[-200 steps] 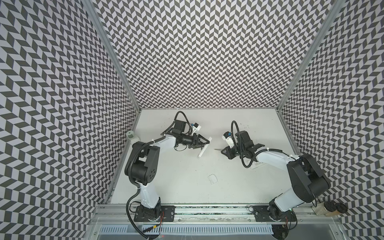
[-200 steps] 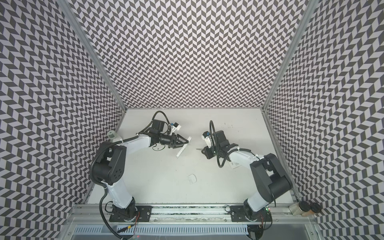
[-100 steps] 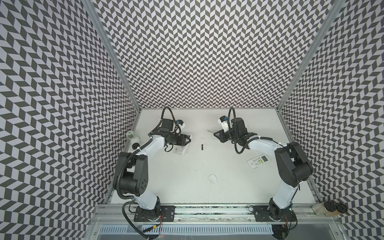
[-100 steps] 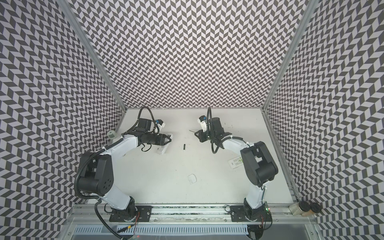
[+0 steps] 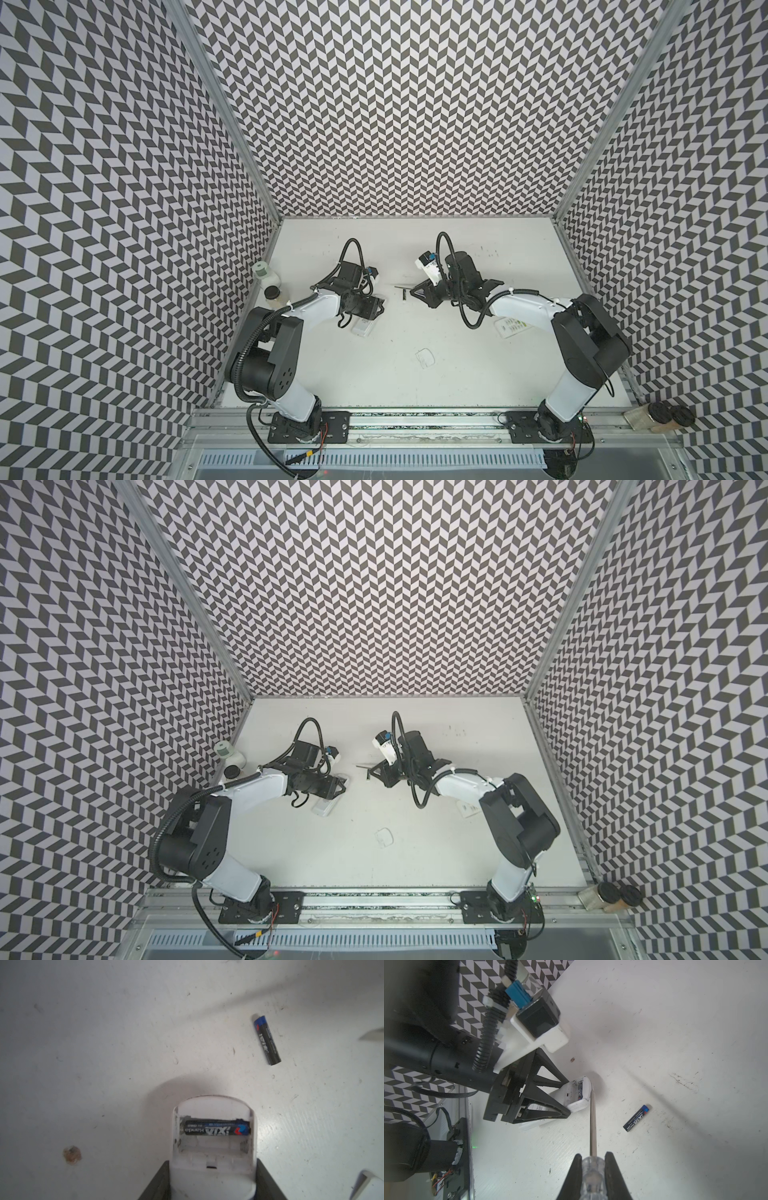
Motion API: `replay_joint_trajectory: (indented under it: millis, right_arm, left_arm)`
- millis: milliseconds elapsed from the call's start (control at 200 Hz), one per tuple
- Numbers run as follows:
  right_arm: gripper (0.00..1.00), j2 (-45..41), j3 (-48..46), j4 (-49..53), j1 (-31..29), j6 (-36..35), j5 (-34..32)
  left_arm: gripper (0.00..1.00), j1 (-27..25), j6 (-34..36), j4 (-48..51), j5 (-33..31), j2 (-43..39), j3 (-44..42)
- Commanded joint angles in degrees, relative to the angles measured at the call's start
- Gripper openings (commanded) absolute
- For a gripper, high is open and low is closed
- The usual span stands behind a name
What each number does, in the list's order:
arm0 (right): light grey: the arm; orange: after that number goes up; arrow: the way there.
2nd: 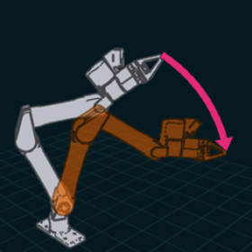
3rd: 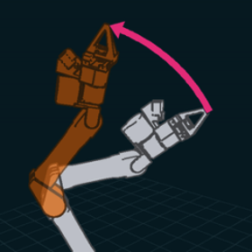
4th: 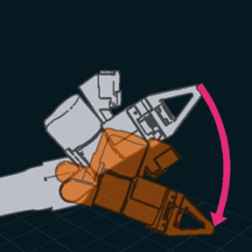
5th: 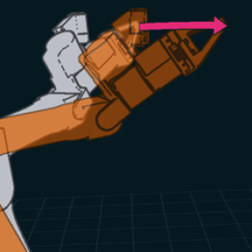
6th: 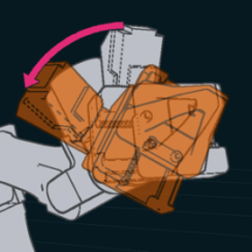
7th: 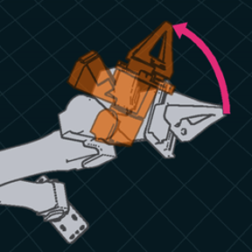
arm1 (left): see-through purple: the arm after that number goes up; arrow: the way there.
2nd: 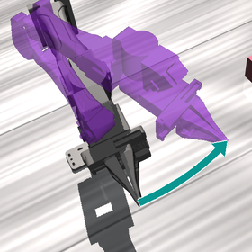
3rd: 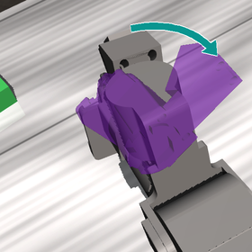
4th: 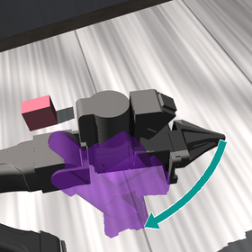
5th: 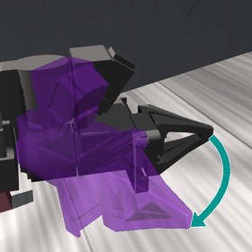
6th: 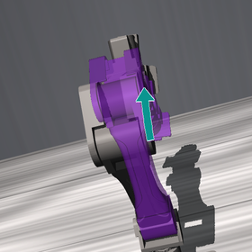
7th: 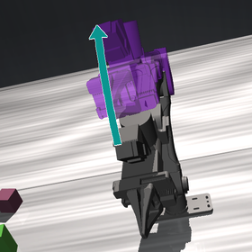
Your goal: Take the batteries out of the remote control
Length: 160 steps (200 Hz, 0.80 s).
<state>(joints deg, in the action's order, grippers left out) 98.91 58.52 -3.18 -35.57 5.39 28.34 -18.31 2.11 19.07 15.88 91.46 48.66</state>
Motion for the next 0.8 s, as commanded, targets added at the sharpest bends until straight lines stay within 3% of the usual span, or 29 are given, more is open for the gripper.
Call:
replay_joint_trajectory:
  millis: [0,115,315,516,796]
  right_arm:
    - [0.0,0.8,-0.7,-2.0,-1.4,-0.8,-0.1]
    - [0.0,1.3,-1.4,-1.6,-2.2,-0.7,-0.6]
    - [0.0,1.3,-2.9,-1.5,-3.1,-0.4,-2.1]
    - [0.0,3.2,-3.3,-1.2,-4.1,-0.3,-3.7]
    - [0.0,10.1,3.7,2.7,-4.6,-1.6,-5.0]
  left_arm:
    - [0.51,-0.2,0.6,-3.3,-1.6,1.0,-0.6]
    - [0.66,-0.2,0.6,-3.1,-1.6,0.1,-0.3]
    - [0.83,1.3,1.2,-2.4,-1.3,-1.3,1.6]
    - [0.9,6.3,2.0,0.3,-1.5,-3.6,6.8]
    - [0.93,14.2,3.6,1.1,0.0,-6.3,8.6]
